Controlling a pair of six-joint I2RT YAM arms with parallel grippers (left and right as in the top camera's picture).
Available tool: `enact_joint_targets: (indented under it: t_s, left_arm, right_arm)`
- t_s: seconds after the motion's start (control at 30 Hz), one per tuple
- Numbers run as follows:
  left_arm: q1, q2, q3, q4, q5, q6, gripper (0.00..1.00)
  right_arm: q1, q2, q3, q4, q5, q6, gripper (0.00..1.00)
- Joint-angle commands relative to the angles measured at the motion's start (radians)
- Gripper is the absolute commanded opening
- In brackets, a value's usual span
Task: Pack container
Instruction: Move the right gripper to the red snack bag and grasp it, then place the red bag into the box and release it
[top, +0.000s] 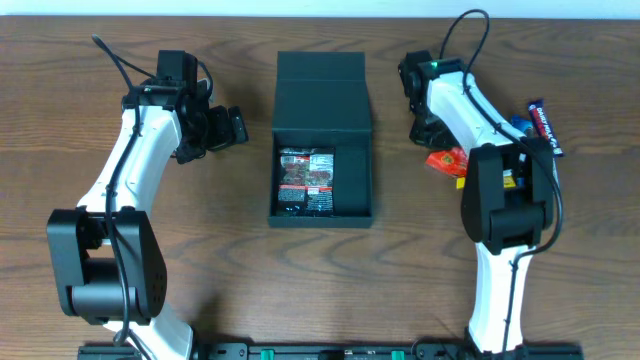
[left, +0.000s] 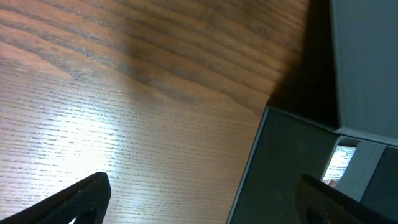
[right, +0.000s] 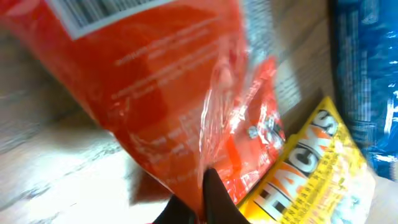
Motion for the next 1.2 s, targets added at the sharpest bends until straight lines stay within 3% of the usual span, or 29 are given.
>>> enact_joint_targets:
  t_s: [0.0,0.3,0.4,0.63,0.83,1.17]
  left_arm:
    - [0.0,0.006,-0.006,-0.002,0.003,0.0,0.95]
    - [0.0,0.006,-0.006,0.031,0.003,0.0,0.95]
    - [0.0,0.006,-0.006,0.043,0.003,-0.001,0.96]
    - [0.035,0.006,-0.005,0.052,0.002,-0.001,0.96]
    - [0.192,0.006,0.001,0.05,0.003,0.009,0.95]
    - [0.375,0.006,0.006,0.049,0.004,0.053,0.95]
  right_arm:
    - [0.005,0.013,0.126,-0.065,0.02,0.006,0.01]
    - [0.05,-0.003,0.54,-0.353,0.003,-0.097,0.01]
    - [0.085,-0.021,0.59,-0.378,-0.03,-0.095,0.01]
    - [0.27,-0.027,0.581,-0.384,-0.04,0.082,0.02]
    - [0.425,-0.02,0.568,-0.362,-0.032,0.144,0.02]
    - [0.579,-0.019,0.377,-0.202,-0.101,0.211,0.02]
